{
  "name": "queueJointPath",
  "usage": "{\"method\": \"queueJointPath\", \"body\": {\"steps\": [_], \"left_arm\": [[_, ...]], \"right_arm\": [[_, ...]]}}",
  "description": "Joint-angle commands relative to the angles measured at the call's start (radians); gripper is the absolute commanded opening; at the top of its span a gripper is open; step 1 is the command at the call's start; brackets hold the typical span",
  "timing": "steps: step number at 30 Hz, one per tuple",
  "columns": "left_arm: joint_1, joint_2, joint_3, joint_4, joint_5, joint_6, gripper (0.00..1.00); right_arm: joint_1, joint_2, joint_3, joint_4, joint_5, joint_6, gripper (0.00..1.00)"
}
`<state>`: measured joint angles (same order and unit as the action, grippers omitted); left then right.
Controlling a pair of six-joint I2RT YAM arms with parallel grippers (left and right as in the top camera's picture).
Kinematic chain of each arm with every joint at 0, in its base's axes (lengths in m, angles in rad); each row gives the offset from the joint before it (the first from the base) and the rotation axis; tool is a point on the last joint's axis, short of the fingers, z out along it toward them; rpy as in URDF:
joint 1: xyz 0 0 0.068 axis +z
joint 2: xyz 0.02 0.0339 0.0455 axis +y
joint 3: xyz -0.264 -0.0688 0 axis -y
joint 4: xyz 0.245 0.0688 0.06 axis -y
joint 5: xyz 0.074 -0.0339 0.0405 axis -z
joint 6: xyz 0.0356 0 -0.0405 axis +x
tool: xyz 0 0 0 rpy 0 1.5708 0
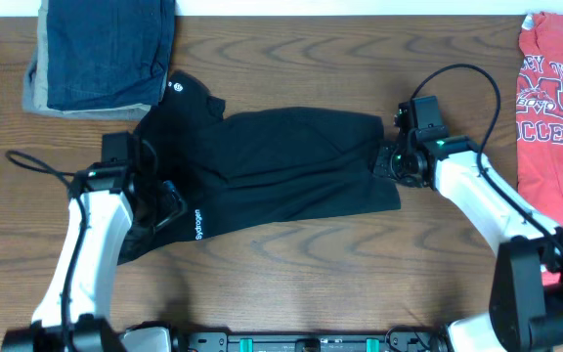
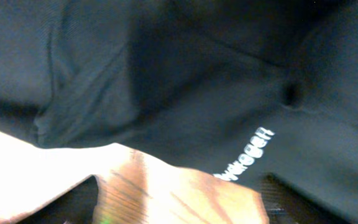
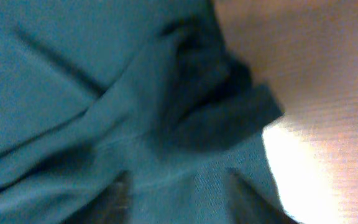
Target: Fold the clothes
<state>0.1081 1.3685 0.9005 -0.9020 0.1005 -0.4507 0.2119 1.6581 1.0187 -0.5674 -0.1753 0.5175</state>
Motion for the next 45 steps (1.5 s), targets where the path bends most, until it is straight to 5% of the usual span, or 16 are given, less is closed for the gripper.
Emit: {"method": "queueJointPath", "body": {"steps": [1, 4, 13, 32, 45], "left_arm": [[-0.019, -0.024, 0.026, -0.009, 0.085, 0.08, 0.58], [-0.043, -0.006, 0.009, -0.009, 0.092, 0.08, 0.41], [-0.08, 0.151, -0.008, -0.006, 0.127, 0.073, 0.15], [-0.075, 0.341, -0.009, 0.127, -0.008, 0.05, 0.16], [-0.074, 0.391, -0.009, 0.009, -0.016, -0.054, 0.14]], "right_arm": [[0.019, -0.021, 0.013, -0.032, -0.062, -0.018, 0.25], [0.051, 0.004, 0.013, -0.058, -0.057, -0.019, 0.13], [0.06, 0.132, 0.013, -0.078, -0.037, -0.017, 0.09], [-0.008, 0.262, 0.013, -0.146, 0.038, 0.021, 0.01], [-0.101, 0.261, 0.013, -0.297, 0.074, 0.101, 0.01]]}}
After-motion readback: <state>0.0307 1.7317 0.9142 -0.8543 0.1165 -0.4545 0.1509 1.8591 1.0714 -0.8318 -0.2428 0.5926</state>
